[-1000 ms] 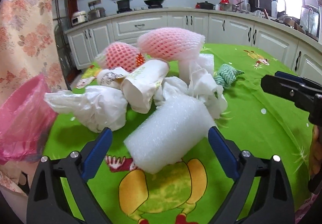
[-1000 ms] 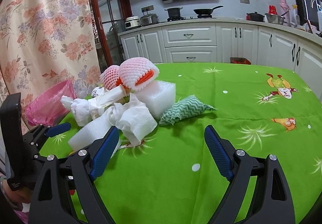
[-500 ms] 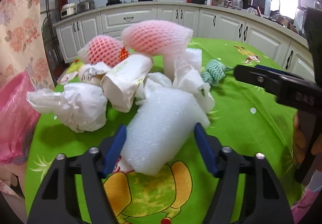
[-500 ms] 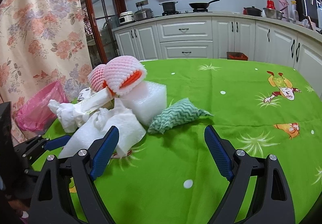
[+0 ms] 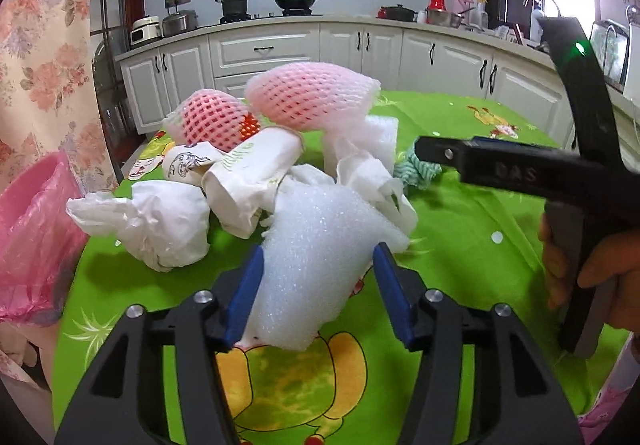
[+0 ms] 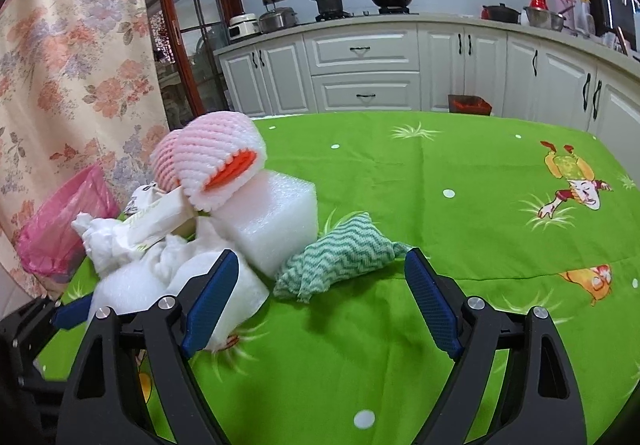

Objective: Collect trash
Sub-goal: 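Grasp the white foam block with the left tool while the right tool grasps the green cloth, then carry both items over the pink bin and open both tools to drop them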

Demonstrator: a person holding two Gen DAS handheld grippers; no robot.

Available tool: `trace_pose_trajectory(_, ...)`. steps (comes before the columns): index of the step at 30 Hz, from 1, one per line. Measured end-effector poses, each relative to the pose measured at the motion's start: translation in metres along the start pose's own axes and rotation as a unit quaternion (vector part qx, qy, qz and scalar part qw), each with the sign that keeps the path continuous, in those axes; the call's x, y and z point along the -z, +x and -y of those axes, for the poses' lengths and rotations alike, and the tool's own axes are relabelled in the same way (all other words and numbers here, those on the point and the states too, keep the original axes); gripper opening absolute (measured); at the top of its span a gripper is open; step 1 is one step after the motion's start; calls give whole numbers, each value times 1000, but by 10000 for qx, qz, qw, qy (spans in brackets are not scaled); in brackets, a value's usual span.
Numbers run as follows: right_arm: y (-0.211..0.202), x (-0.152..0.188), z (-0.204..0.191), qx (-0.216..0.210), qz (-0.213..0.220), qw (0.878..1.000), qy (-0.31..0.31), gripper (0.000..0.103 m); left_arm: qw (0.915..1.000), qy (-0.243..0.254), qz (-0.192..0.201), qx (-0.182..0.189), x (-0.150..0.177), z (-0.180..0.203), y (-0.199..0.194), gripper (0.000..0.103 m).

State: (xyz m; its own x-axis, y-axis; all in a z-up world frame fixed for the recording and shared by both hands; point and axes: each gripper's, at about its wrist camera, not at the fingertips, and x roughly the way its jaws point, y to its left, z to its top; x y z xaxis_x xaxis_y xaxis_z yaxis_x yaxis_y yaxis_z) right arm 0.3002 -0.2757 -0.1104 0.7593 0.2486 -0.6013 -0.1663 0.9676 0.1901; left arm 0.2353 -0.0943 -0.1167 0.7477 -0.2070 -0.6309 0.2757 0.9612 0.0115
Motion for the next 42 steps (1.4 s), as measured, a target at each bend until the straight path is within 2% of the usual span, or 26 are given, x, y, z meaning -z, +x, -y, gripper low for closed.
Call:
trace_pose_trajectory(1,5,-1,1,27,-85,10000,12,77,10000,5,-53,22,0,1,2,63)
trace_pose_trajectory(5,21,-3,3,31,-354,9993,130,69,9999,59,-148,51,0,4,8,64)
trace_pose_trajectory(8,27,-4,7,-18,-453,9987,244,59,9999,62,-125,98,0,3,7,57)
trace_pose_trajectory(10,30,-4,8,13,-532,9982,267,39,9999,51,-107,123,0,3,8,56)
trace_pose_trajectory(11,31,-4,8,13,-564,9980,271,33,9998,56,-97,133,0,3,7,55)
trace_pose_trajectory(12,31,-4,7,-19,-574,9980,247,22,9998,67,-85,140,0,3,7,55)
trace_pose_trajectory(13,29,-4,5,-22,-530,9984,199,15,9998,83,-67,138,1,4,6,54)
trace_pose_trajectory(15,21,-3,1,1,-348,9994,72,11,9998,107,-28,135,2,5,5,53)
trace_pose_trajectory(24,-24,20,-7,-13,-5,9999,-160,9,9997,89,213,105,3,9,-12,51)
trace_pose_trajectory(42,-101,57,-36,-226,298,9975,-607,9,9974,-208,688,-31,10,10,-63,51)
